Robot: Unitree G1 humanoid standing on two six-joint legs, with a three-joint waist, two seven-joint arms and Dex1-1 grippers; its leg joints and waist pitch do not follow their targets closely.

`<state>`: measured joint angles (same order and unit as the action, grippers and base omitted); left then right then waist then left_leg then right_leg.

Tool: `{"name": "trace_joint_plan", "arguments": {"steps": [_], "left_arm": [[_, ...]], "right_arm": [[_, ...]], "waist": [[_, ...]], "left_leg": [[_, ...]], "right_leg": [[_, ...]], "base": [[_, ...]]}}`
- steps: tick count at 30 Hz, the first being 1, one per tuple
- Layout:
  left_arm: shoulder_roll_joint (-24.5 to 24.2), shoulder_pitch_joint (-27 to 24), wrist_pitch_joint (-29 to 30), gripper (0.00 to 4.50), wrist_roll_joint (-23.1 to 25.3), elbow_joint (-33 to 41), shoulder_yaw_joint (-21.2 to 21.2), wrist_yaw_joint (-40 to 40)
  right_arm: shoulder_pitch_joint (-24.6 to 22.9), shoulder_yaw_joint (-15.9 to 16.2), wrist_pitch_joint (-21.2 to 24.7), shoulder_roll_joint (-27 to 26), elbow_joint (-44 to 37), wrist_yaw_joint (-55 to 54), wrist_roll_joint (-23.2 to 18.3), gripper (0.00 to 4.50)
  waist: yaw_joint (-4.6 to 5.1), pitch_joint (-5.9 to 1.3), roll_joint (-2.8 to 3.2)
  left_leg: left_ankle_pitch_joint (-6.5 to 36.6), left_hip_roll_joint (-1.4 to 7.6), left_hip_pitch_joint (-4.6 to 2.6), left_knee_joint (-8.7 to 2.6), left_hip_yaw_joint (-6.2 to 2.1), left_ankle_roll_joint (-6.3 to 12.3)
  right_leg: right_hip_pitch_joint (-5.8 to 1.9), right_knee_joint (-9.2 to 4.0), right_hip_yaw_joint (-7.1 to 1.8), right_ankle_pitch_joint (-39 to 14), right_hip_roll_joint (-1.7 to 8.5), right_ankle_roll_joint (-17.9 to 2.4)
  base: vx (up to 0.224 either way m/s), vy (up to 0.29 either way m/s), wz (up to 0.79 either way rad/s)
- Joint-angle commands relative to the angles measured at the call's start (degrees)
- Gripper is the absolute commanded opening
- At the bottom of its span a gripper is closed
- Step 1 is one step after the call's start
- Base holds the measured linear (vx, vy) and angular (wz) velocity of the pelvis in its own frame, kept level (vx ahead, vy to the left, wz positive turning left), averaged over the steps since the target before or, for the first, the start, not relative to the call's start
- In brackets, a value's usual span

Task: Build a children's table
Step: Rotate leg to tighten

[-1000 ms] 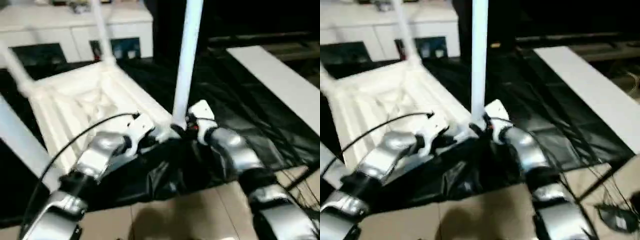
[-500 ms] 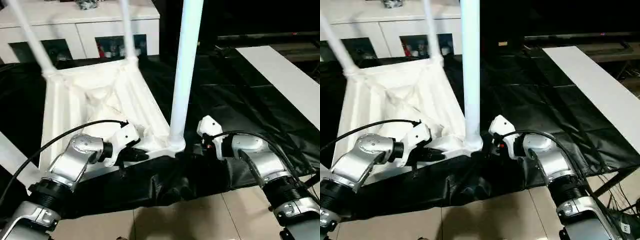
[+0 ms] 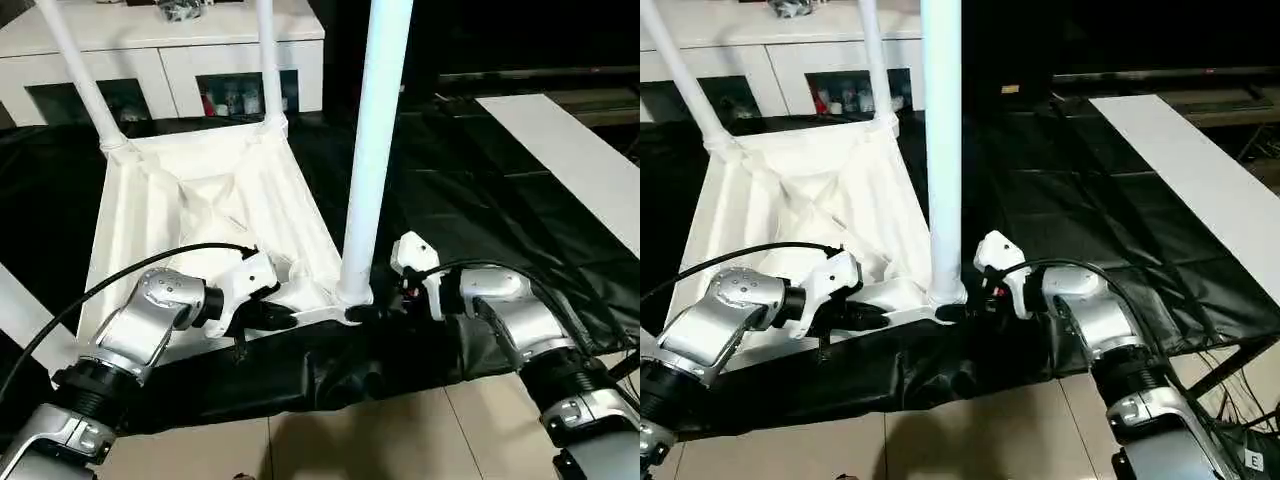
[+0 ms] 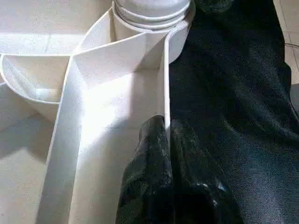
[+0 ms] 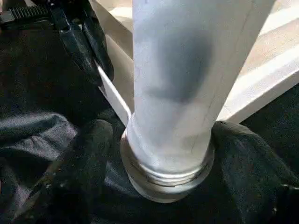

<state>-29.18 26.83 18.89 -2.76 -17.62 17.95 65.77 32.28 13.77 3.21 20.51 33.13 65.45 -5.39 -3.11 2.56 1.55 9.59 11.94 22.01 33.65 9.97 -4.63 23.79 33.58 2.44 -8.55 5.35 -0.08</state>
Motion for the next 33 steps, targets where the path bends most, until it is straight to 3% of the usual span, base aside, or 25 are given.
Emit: {"name": "trace_joint_plan", "arguments": {"steps": [1,2,3,9,15,18,20,21,22,23,24,26,27,30,33], "left_arm": [[0.2,-0.8,0.3,0.0,-0.3,0.8,1.6,1.1],[0.2,-0.9,0.3,0.0,-0.3,0.9,1.6,1.1],[0.2,-1.0,0.4,0.0,-0.2,1.0,1.6,1.0],[0.4,-1.3,0.4,0.0,0.1,1.2,1.5,0.6],[1.4,-0.9,0.6,0.0,0.9,0.2,1.2,-1.7],[4.1,0.5,1.4,0.0,2.5,-2.5,0.2,-7.7],[9.9,4.3,3.6,0.0,4.4,-8.8,-2.7,-20.2],[11.6,5.4,4.5,0.0,4.6,-10.5,-3.6,-23.6],[12.7,6.2,5.2,0.0,4.8,-11.6,-4.2,-25.9],[13.5,6.7,5.4,0.0,4.8,-12.3,-4.4,-27.2],[14.5,7.4,5.5,0.0,4.8,-13.1,-4.7,-28.6],[15.5,8.1,5.3,0.0,4.9,-13.7,-4.8,-29.8],[16.4,8.6,5.1,0.0,4.8,-14.1,-4.5,-30.1],[17.2,8.9,4.0,0.0,5.1,-14.2,-3.6,-28.7],[16.8,8.6,2.7,0.0,5.8,-14.3,-2.6,-26.1]], "right_arm": [[1.1,0.3,-0.6,-0.4,0.8,0.7,0.0,3.28],[1.1,0.3,-0.6,-0.5,1.1,0.7,0.1,3.2],[1.1,0.4,-0.8,-0.6,1.3,0.6,0.2,2.96],[0.6,0.7,-0.8,-1.9,2.5,-1.9,1.4,2.58],[-1.2,-0.1,0.3,-3.9,0.9,-6.7,1.6,2.47],[-1.9,-2.2,2.5,-6.5,0.1,-13.9,1.5,2.24],[-2.0,-5.6,5.9,-10.8,0.4,-25.4,1.7,2.22],[-1.8,-6.8,6.9,-12.0,0.8,-28.8,1.6,2.19],[-1.7,-7.6,7.6,-13.0,1.0,-31.3,1.5,2.14],[-1.5,-8.5,8.4,-13.8,1.3,-33.1,1.1,2.14],[-1.3,-9.3,9.3,-14.8,1.4,-35.1,0.6,2.08],[-1.2,-10.1,10.0,-15.9,1.5,-36.7,0.0,2.04],[-1.1,-10.0,9.9,-16.6,1.5,-38.0,0.4,2.02],[-1.5,-8.3,9.2,-17.2,0.5,-37.9,2.1,1.99],[-2.8,-7.6,9.5,-17.1,-2.2,-37.0,2.6,1.99]], "waist": [[0.08,-3.83,-0.36],[0.13,-3.83,-0.57],[0.08,-3.77,-0.52],[0.14,-3.76,-0.54],[0.37,-3.4,-0.68],[0.75,-3.15,-0.69],[1.14,-3.05,-0.76],[1.26,-2.86,-0.47],[1.07,-3.08,-0.52],[1.13,-3.12,-0.89],[1.19,-3.08,-0.3],[1.5,-3.22,-0.37],[1.4,-3.35,0.03],[1.51,-3.14,-0.18],[1.4,-3.22,0.03]], "left_leg": [[14.2,0.61,-1.05,-4.06,0.44,2.65],[14.2,0.59,-1.01,-4.04,0.45,2.67],[14.5,0.58,-1.03,-4.05,0.47,2.67],[14.6,0.57,-1.0,-4.1,0.43,2.39],[19.5,0.51,-1.2,-4.4,0.21,0.75],[21.9,0.33,-1.37,-4.56,0.05,-0.37],[22.7,0.08,-1.34,-4.52,0.06,-0.73],[24.0,-0.1,-1.86,-4.32,0.15,-1.42],[24.5,-0.11,-2.27,-4.18,-0.06,-1.7],[24.3,-0.3,-1.79,-4.2,-0.22,-1.36],[24.4,-0.31,-1.34,-4.44,-0.49,-1.18],[25.2,-0.31,-1.4,-4.46,-0.6,-0.86],[25.0,-0.24,-1.39,-4.67,-0.71,-0.74],[26.4,-0.25,-1.5,-4.73,-0.63,-0.61],[27.0,-0.16,-1.59,-4.89,-0.71,-0.5]], "right_leg": [[-2.76,-2.87,-1.07,-12.9,1.51,-13.0],[-2.78,-2.89,-1.06,-13.0,1.49,-13.0],[-2.72,-2.96,-1.08,-13.6,1.51,-12.9],[-2.64,-3.03,-1.09,-14.7,1.52,-12.2],[-2.19,-3.66,-1.19,-21.9,1.53,-9.9],[-1.9,-4.09,-1.14,-25.5,1.45,-8.6],[-1.73,-4.55,-1.08,-28.1,1.3,-7.3],[-1.11,-5.12,-1.02,-31.0,1.2,-6.6],[-1.0,-5.3,-0.86,-32.4,1.4,-6.0],[-1.38,-5.47,-0.58,-34.2,1.5,-5.0],[-1.62,-5.62,-0.35,-35.2,1.65,-4.0],[-1.56,-6.11,-0.03,-35.2,1.55,-3.4],[-1.75,-6.09,0.11,-33.4,1.56,-3.7],[-1.42,-6.33,0.19,-32.9,1.37,-4.1],[-1.48,-6.38,0.1,-32.0,1.45,-4.3]], "base": [[0.0,0.0,0.0],[0.0,0.0,0.0],[0.0,0.0,0.0],[0.0,0.0,0.0],[0.0,0.0,0.0],[0.0,0.0,0.0],[0.0,0.0,0.0],[-0.059,-0.002,0.04],[-0.06,0.0,0.02],[-0.06,0.0,0.02],[0.0,0.0,0.0],[0.0,0.0,0.0],[0.0,0.0,0.0],[0.0,0.0,0.0],[0.0,0.0,0.0]]}}
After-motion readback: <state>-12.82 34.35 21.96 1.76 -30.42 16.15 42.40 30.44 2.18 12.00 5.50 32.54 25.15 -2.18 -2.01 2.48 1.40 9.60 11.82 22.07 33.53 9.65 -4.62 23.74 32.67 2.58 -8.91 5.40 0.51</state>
